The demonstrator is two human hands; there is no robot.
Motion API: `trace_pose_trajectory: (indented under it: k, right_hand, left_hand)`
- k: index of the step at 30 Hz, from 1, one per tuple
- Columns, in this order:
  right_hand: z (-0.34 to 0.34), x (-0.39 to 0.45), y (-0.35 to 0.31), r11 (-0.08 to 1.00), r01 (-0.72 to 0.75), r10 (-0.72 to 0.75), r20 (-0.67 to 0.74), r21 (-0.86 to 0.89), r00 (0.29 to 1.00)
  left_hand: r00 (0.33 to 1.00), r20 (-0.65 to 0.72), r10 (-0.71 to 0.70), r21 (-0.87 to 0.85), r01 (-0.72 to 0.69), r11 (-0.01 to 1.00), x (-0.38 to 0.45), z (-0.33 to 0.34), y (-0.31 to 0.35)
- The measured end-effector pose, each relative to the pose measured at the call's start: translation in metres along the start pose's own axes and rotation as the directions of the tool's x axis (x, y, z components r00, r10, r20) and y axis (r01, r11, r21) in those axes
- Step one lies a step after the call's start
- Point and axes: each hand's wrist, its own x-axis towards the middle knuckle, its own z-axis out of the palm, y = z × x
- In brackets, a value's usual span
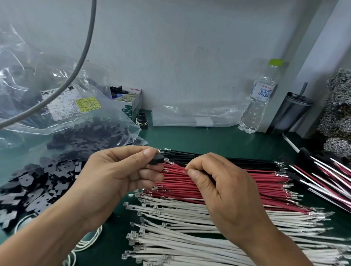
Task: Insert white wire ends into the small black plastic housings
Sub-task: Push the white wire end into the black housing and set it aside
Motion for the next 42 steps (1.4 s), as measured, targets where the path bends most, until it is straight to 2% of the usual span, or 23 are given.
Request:
trace_pose_trajectory:
  k: [8,12,20,26,29,31,36,42]
  right_hand:
    - [-0.002,0.0,0.003,0.993,-0.081,0.075,0.074,0.091,0.994]
    - [-0.004,0.0,0.001,0.993,-0.058,0.057,0.021,0.107,0.998]
    - [-0.015,0.002,0.0,0.995,0.083,-0.081,0.047,-0.061,0.996]
    - [-0.014,0.002,-0.001,0.983,0.152,-0.155,-0.018,-0.108,0.988]
    - [-0.013,0.003,-0.006,0.932,0.236,-0.256,-0.038,-0.275,0.966]
    - [-0.013,0.004,-0.006,0.911,0.257,-0.278,-0.019,-0.323,0.961]
    - [-0.009,0.002,0.0,0.998,0.012,-0.01,0.039,-0.065,0.999]
    - [-0.002,-0.001,-0.007,0.998,-0.016,0.014,0.032,0.064,0.999]
  left_hand:
    - [1.0,0.029,-0.012,-0.004,0.012,1.0,0.0,0.001,-0.001]
    - [0.999,0.035,-0.013,-0.001,0.013,1.0,0.0,0.001,0.0]
    - [0.998,0.061,-0.027,0.09,0.021,0.996,-0.004,0.0,0.004]
    - [0.995,0.073,-0.064,0.1,0.057,0.993,-0.004,-0.002,0.005]
    - [0.996,0.056,-0.067,0.08,0.062,0.995,-0.004,-0.002,0.007]
    - [0.998,0.04,-0.05,0.095,0.046,0.994,-0.004,-0.002,0.007]
    - [0.998,0.057,-0.015,0.242,0.0,0.97,-0.008,0.002,0.007]
    - [0.996,0.063,-0.056,0.147,0.046,0.988,-0.008,0.004,0.001]
